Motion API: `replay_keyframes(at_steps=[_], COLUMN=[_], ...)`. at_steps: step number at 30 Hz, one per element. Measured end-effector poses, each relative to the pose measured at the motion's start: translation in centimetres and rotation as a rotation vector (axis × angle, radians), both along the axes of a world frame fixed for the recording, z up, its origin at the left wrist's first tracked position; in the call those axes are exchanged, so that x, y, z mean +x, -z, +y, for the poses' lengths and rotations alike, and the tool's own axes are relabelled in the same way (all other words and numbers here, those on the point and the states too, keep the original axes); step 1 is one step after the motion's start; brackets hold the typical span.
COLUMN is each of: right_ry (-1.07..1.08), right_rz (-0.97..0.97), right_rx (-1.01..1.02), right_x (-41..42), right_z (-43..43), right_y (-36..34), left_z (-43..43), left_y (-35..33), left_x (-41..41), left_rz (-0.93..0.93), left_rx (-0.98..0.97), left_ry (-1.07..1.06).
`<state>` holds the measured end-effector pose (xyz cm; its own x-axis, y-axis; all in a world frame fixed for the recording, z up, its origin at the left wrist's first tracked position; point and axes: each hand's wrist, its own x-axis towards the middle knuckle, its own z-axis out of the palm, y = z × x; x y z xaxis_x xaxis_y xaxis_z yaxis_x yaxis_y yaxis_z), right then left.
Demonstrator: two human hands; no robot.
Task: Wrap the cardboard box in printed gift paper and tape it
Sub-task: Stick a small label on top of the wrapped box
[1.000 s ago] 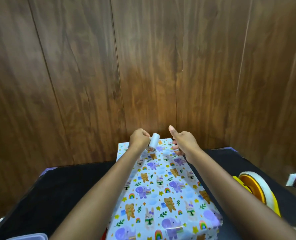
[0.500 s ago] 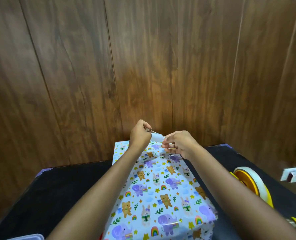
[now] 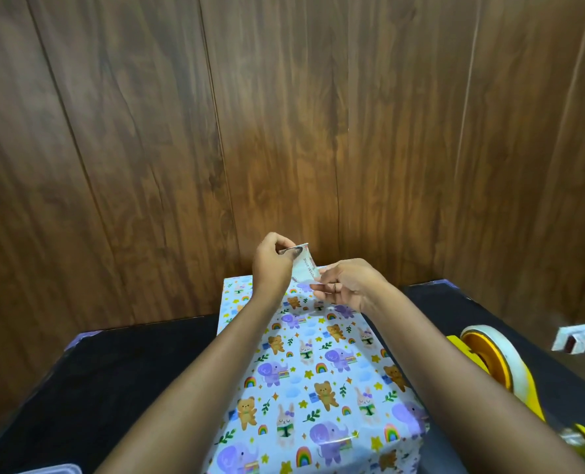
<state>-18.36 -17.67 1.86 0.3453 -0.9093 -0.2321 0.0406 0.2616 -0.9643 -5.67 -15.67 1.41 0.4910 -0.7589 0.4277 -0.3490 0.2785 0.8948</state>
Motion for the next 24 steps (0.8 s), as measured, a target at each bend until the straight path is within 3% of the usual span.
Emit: replay_keyframes(at_steps=[5, 14, 18, 24], right_ry=[0.088, 0.245, 0.278, 0.278], right_rz=[0.07, 0.395, 0.647, 0.803], right_rx=[-0.061, -0.052, -0.182, -0.287], right_x=[-0.7, 0.6, 1.6, 2.2], right_z=[-0.8, -4.6, -5.8, -6.4], right_y=[-0.3, 1.4, 1.7, 1.9], left_z=[-0.8, -3.6, -4.4, -5.4], left_y=[0.3, 2.0, 2.5, 3.2], left_x=[1.0, 1.2, 1.7, 2.2], left_rz=[0.091, -0.21, -0.333, -0.416], left_rx=[0.068, 0.421, 0.461, 0.482], left_ry=[-0.038, -0.171, -0.185, -0.187])
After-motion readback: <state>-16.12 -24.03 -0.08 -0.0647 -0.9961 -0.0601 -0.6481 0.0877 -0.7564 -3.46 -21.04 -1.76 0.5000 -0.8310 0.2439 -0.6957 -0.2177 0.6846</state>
